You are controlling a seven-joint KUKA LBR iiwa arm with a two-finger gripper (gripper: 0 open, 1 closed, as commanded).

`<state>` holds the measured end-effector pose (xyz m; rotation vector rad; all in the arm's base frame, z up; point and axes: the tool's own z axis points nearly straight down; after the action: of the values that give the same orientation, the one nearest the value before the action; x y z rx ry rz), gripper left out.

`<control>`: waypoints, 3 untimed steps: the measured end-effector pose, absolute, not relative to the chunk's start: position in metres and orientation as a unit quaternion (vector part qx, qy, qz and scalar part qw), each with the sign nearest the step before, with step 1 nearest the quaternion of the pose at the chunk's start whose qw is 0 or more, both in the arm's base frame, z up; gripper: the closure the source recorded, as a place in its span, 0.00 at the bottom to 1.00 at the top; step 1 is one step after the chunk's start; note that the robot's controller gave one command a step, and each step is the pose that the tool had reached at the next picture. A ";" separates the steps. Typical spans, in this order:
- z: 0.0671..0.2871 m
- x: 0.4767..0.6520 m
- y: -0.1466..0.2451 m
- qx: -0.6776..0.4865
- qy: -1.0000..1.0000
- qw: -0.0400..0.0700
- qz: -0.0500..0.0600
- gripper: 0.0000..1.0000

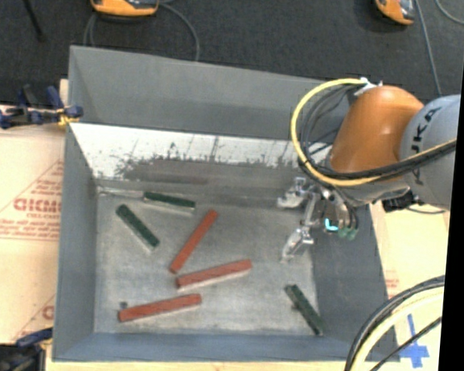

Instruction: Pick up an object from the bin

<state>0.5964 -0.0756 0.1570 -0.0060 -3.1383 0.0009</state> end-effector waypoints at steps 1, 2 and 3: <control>0.160 0.597 -0.076 -0.002 -1.000 0.000 0.000 0.00; 0.132 0.638 -0.083 0.013 -1.000 -0.006 0.001 0.00; 0.114 0.613 -0.036 0.027 -1.000 -0.002 0.001 0.00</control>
Offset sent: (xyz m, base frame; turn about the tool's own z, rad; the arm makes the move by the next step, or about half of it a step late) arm 0.0562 -0.0104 -0.0454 -0.0438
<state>0.6126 -0.0362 0.1142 0.0835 -3.1448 0.0035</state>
